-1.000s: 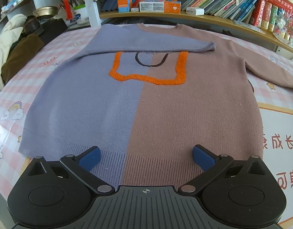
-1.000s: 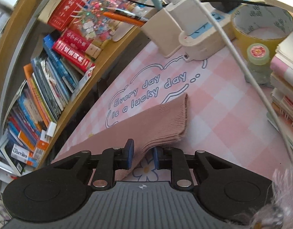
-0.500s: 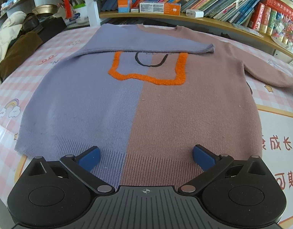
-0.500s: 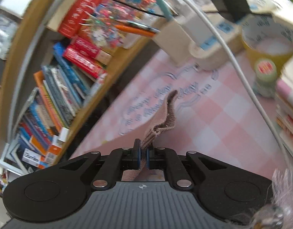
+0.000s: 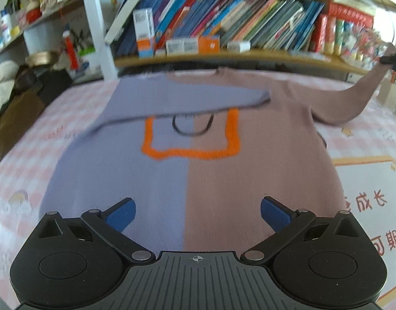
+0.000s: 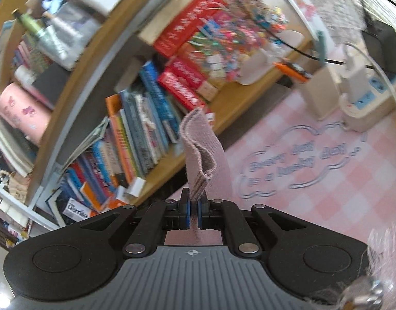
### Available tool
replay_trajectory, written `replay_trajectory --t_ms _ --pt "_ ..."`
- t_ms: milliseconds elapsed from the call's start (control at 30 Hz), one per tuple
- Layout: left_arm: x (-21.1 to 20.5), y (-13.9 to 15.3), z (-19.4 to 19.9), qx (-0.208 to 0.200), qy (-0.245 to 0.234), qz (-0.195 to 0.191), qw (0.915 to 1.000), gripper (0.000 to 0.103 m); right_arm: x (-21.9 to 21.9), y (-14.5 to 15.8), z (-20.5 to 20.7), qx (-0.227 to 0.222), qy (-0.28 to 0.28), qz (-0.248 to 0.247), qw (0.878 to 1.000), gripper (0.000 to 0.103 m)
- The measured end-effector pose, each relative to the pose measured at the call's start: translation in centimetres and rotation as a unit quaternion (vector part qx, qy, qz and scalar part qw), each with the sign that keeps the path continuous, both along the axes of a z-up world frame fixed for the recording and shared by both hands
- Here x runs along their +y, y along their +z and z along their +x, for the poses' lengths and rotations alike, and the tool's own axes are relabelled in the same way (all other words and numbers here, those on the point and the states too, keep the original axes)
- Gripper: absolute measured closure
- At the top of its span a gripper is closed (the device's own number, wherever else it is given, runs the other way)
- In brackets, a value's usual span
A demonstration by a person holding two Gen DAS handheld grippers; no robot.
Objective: Fold clothes
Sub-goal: 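Lift the pink sleeve with the right tool and fold it across the body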
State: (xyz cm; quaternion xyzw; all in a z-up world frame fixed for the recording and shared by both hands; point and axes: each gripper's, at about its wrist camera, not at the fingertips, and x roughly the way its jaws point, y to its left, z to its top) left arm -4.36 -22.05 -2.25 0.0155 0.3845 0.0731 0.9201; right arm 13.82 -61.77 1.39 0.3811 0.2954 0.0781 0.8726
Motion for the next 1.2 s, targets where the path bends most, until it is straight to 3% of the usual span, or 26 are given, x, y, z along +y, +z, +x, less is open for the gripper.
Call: replay_trajectory --t_ms 367,800,1200 --pt "6.7 2.2 -1.5 -0.045 -0.026 -0.003 0.9987 0.0 10.4 3.3 0.3 -0.022 0.025 -0.005 0.999 0.098" --pt "14.6 3.0 -4.8 -0.095 -0.02 0.007 0.9952 0.0 23.3 5.2 1.9 -0.035 0.084 -0.034 0.995 0.098" --pt "20.6 3.2 -7.8 -0.093 0.02 0.015 0.9954 0.0 36.5 3.8 2.7 -0.056 0.138 -0.124 0.981 0.098"
